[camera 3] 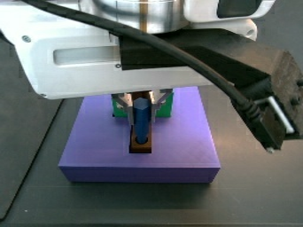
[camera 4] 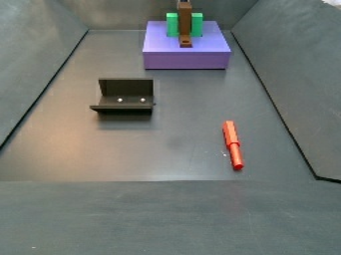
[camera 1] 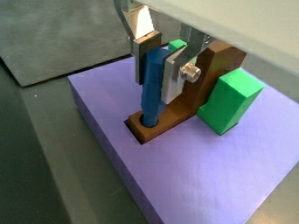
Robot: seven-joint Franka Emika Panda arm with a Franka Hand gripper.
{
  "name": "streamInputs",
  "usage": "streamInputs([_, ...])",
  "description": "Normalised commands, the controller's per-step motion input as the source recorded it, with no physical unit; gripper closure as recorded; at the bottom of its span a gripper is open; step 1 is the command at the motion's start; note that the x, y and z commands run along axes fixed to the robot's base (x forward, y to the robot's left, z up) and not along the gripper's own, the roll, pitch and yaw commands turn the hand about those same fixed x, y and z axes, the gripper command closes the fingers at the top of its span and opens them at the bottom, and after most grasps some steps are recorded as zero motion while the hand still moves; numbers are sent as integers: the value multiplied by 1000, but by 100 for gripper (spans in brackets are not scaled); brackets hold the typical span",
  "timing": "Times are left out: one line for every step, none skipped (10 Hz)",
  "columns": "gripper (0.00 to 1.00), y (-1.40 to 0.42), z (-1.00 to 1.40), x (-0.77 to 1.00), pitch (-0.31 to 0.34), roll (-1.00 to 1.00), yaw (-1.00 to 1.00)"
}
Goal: Pick up the blue object. Move up. Place the blue object on the fixture. Regrasp the blue object. Move to above the board. Insert the blue object.
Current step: Insert the blue object.
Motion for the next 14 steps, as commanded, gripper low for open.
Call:
streamInputs([100, -111, -89, 129, 10, 500, 43])
streamInputs([100, -77, -294, 160, 0, 270, 0])
streamInputs([100, -34, -374, 209, 17, 167, 0])
streamInputs([100, -9, -529, 374, 117, 199, -114])
streamInputs([100, 0, -666, 514, 190, 197, -289])
streamInputs([100, 3, -640, 483, 219, 136, -374])
streamInputs([100, 54, -409, 469, 229, 6, -354])
streamInputs([100, -11, -269, 557, 233, 0, -311])
streamInputs([100, -3, -146, 546, 261, -87, -297])
streamInputs([100, -37, -69, 540, 274, -64, -277])
streamInputs([100, -86, -34, 531, 279, 0, -260])
streamInputs([100, -151, 0, 509, 291, 0, -237])
streamInputs([100, -180, 29, 429, 276, 0, -194])
streamInputs([100, -246, 6, 403, 244, 0, -163])
